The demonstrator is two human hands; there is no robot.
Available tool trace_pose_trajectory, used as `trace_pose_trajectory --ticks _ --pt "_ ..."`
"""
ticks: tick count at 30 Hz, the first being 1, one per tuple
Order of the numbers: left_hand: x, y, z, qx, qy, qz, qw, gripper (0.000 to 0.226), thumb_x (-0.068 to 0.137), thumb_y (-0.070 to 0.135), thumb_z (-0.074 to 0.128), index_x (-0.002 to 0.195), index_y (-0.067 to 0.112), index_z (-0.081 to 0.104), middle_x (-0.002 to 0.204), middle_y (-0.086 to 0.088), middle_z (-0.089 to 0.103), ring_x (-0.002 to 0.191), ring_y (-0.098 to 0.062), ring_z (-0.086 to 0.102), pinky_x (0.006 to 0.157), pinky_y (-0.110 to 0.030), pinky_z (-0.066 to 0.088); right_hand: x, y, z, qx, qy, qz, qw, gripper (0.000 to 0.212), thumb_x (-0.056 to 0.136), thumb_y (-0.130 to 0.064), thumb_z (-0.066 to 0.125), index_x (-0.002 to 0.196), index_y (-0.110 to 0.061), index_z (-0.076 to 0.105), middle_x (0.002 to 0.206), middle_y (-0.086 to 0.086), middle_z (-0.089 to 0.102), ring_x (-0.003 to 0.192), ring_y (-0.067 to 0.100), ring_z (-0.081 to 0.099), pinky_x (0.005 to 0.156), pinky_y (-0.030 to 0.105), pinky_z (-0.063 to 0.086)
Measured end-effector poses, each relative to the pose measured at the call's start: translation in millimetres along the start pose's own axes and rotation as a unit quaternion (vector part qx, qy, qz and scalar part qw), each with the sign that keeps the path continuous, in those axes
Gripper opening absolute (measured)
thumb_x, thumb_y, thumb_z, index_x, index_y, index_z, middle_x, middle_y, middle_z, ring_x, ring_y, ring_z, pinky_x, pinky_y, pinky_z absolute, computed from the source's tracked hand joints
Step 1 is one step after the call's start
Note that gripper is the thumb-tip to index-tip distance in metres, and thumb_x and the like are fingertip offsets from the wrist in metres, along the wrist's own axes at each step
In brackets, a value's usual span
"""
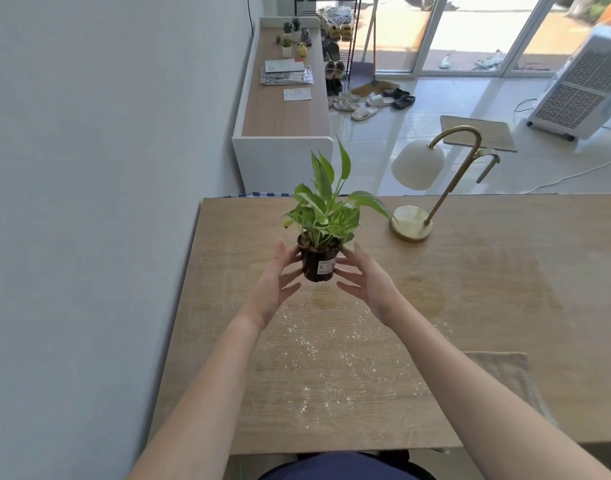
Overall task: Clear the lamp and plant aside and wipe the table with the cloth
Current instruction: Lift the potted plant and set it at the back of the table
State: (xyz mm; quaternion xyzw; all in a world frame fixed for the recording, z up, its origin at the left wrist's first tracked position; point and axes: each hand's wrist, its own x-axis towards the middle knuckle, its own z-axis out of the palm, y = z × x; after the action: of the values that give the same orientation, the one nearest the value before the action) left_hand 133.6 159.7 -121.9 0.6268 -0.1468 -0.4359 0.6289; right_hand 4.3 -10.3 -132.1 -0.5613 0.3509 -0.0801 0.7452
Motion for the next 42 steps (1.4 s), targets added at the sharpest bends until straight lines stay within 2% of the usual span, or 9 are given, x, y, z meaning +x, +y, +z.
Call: trace_pose_trajectory --ticks 6,9,11,15,19,26,32,37,42 --pt "14.6 7.6 3.3 -0.007 0.014 -0.015 1.0 0.072 0.09 0.092 0.041 0.137 0.043 0.064 0.151 0.011 0.062 0.141 -0.018 0.061 0.127 -0.048 0.04 10.2 -11.2 -2.3 0.0 0.005 -0.002 1.0 0.055 0.102 -0.07 0.043 0.143 -0.038 0.061 0.146 0.003 0.062 0.131 0.022 0.065 0.114 0.036 0.051" --pt "22.4 10.2 3.9 -0.012 0.012 -0.011 1.0 0.085 0.075 0.1 0.05 0.137 0.044 0.064 0.151 0.011 0.062 0.14 -0.017 0.061 0.126 -0.044 0.042 17.1 -15.0 -3.8 -0.001 0.009 -0.006 1.0 0.063 0.088 -0.08 0.05 0.138 -0.044 0.061 0.146 0.003 0.063 0.129 0.022 0.066 0.112 0.035 0.051" --pt "29.6 10.7 4.5 -0.014 0.009 -0.008 1.0 0.091 0.067 0.105 0.054 0.135 0.046 0.064 0.15 0.013 0.062 0.14 -0.016 0.06 0.123 -0.04 0.043 24.4 -14.9 -4.6 -0.005 0.006 -0.008 1.0 0.065 0.09 -0.084 0.052 0.141 -0.044 0.06 0.145 0.002 0.063 0.129 0.021 0.066 0.111 0.035 0.052" --pt "45.8 13.8 4.0 -0.014 0.009 -0.018 1.0 0.08 0.075 0.1 0.051 0.134 0.047 0.063 0.15 0.015 0.061 0.141 -0.016 0.059 0.126 -0.041 0.041 43.7 -15.7 -7.0 -0.011 0.009 0.001 1.0 0.076 0.088 -0.082 0.049 0.151 -0.04 0.056 0.144 0.0 0.063 0.13 0.018 0.066 0.111 0.036 0.052" --pt "69.3 14.4 -0.1 -0.016 0.021 -0.031 0.999 0.077 0.086 0.088 0.045 0.146 0.042 0.059 0.152 0.012 0.06 0.143 -0.018 0.058 0.128 -0.045 0.04 66.9 -23.5 -5.8 -0.016 0.011 0.019 1.0 0.05 0.1 -0.076 0.046 0.139 -0.049 0.061 0.144 -0.002 0.064 0.13 0.016 0.065 0.116 0.039 0.05" --pt "111.7 16.8 -1.3 -0.013 0.025 -0.032 0.999 0.071 0.084 0.088 0.045 0.141 0.049 0.059 0.148 0.018 0.06 0.141 -0.012 0.058 0.122 -0.04 0.043 112.1 -29.2 -3.0 -0.012 0.017 0.038 0.999 0.059 0.107 -0.064 0.043 0.153 -0.029 0.054 0.147 0.002 0.06 0.137 0.022 0.059 0.121 0.044 0.045" --pt "142.8 15.3 -0.4 -0.008 0.038 -0.037 0.999 0.063 0.09 0.084 0.043 0.143 0.053 0.058 0.144 0.022 0.061 0.135 -0.005 0.059 0.104 -0.028 0.05 138.3 -35.0 -5.7 -0.003 0.017 0.047 0.999 0.046 0.11 -0.059 0.041 0.145 -0.032 0.054 0.151 0.002 0.058 0.142 0.023 0.055 0.123 0.047 0.043" --pt "162.0 6.5 0.2 0.0 0.036 -0.035 0.999 0.051 0.091 0.087 0.045 0.132 0.061 0.061 0.142 0.028 0.061 0.135 -0.003 0.059 0.117 -0.036 0.046 151.7 -36.1 -9.2 0.005 0.021 0.052 0.998 0.041 0.11 -0.057 0.042 0.141 -0.033 0.053 0.155 0.0 0.055 0.144 0.021 0.052 0.124 0.049 0.041" --pt "167.2 -2.3 4.2 0.0 0.049 -0.033 0.998 0.044 0.091 0.087 0.047 0.125 0.067 0.066 0.136 0.035 0.066 0.136 -0.002 0.059 0.117 -0.038 0.045 157.5 -26.8 -16.7 0.02 0.021 0.063 0.998 0.058 0.11 -0.057 0.044 0.158 -0.025 0.049 0.157 0.001 0.054 0.146 0.021 0.051 0.122 0.05 0.043"
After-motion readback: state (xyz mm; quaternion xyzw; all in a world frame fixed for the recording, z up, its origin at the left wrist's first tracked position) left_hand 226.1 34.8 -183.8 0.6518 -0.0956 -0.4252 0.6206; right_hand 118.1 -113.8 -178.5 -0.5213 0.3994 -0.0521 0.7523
